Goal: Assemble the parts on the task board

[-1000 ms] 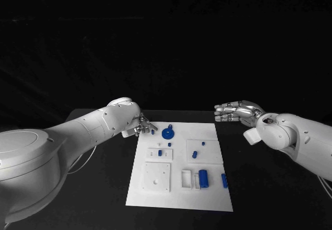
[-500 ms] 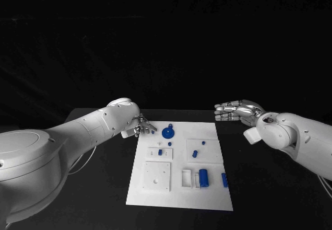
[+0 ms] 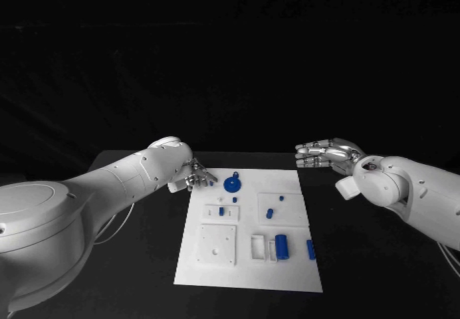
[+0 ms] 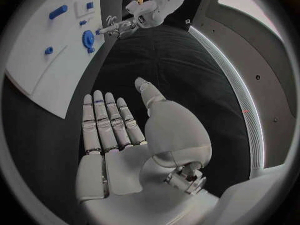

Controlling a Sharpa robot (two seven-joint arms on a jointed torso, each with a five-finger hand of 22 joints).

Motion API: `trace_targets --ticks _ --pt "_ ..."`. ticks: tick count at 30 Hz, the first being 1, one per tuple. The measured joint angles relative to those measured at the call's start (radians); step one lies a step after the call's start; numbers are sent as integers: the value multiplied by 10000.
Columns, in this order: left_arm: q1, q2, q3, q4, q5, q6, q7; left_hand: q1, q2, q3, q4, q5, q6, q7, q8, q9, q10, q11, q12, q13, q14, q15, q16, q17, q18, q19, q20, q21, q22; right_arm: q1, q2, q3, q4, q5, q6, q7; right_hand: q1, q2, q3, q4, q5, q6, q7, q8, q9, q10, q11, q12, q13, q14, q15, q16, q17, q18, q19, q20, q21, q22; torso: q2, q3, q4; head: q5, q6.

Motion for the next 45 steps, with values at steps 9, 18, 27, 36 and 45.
trace_targets --ticks 9,18,27,36,45 --pt "-7 28 2 -6 211 -1 116 72 73 18 -74 0 -54 53 -39 -68 0 0 0 12 -33 32 0 -8 0 0 0 0 -1 0 24 1 -20 0 -1 0 0 0 0 0 0 0 0 0 0 0 0 0 0 0 0 0 0 0 0 0 0 0 6 2 -5 -36 23" --pt "-16 42 0 -27 325 -7 195 304 460 167 -278 33 -54 53 -41 -127 -36 36 0 11 -32 32 0 -7 -1 0 0 0 -2 1 78 1 -57 0 -4 3 0 0 0 0 0 -1 0 0 -1 0 0 0 0 0 0 0 0 0 0 0 0 0 8 5 -5 -65 28" --pt "-39 51 -6 -45 365 -6 212 423 579 93 -479 156 73 -75 466 737 -73 -1 0 10 -68 -4 0 -7 1 0 0 0 -3 1 96 1 -78 0 -2 4 0 0 0 0 0 -1 0 0 -1 0 0 0 0 -1 0 0 0 0 0 0 0 -1 10 1 0 -69 36" --pt "-41 54 -7 -81 377 -23 209 423 579 65 -506 627 -253 -215 836 2673 -109 -37 0 3 -68 -4 38 -30 1 0 0 0 -1 1 103 1 -84 0 -1 4 0 0 -1 0 0 -1 0 0 -1 0 0 0 0 -1 0 0 0 0 0 0 0 -1 15 -1 0 -65 15" --pt "-42 52 -9 -97 443 -73 198 422 578 24 -466 824 -387 -281 1360 3423 -125 -95 69 19 -104 -40 78 -30 0 -23 -23 45 3 1 104 2 -94 0 0 4 0 0 -1 0 0 -1 0 0 -1 0 0 0 0 -1 0 0 0 0 0 0 0 -1 19 -2 5 -86 -7"
